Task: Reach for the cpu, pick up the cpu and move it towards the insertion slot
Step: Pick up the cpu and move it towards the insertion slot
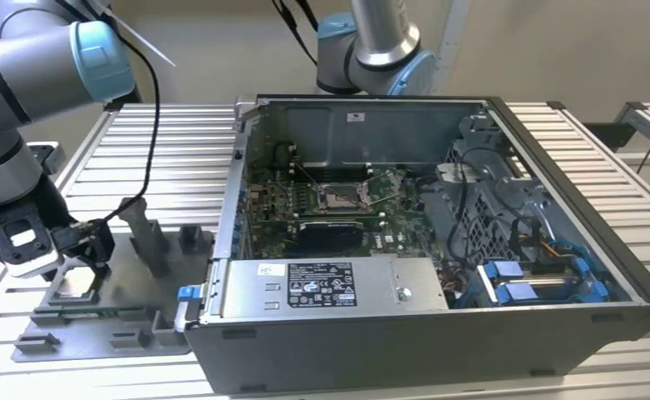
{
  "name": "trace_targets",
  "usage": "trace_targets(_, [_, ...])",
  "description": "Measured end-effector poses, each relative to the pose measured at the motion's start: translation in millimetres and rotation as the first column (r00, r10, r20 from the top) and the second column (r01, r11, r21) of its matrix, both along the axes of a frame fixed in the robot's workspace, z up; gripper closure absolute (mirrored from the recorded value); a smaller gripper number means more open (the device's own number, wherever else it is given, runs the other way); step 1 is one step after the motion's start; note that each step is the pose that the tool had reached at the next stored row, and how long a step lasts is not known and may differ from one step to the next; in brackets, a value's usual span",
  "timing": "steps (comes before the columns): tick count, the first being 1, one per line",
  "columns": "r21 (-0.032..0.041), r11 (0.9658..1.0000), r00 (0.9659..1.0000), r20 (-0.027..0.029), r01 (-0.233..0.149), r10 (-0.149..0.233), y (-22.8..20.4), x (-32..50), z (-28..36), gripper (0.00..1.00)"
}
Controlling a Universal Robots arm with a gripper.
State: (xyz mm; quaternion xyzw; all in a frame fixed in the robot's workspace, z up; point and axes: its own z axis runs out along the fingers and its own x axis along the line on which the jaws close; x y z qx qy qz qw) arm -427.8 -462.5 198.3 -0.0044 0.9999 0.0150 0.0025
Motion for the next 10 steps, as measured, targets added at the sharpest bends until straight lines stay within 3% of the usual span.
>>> trace_targets(10, [0.0001, 1.0000, 1.0000, 0.0001, 0.000, 0.000, 0.0, -1.8, -8.0, 0.00])
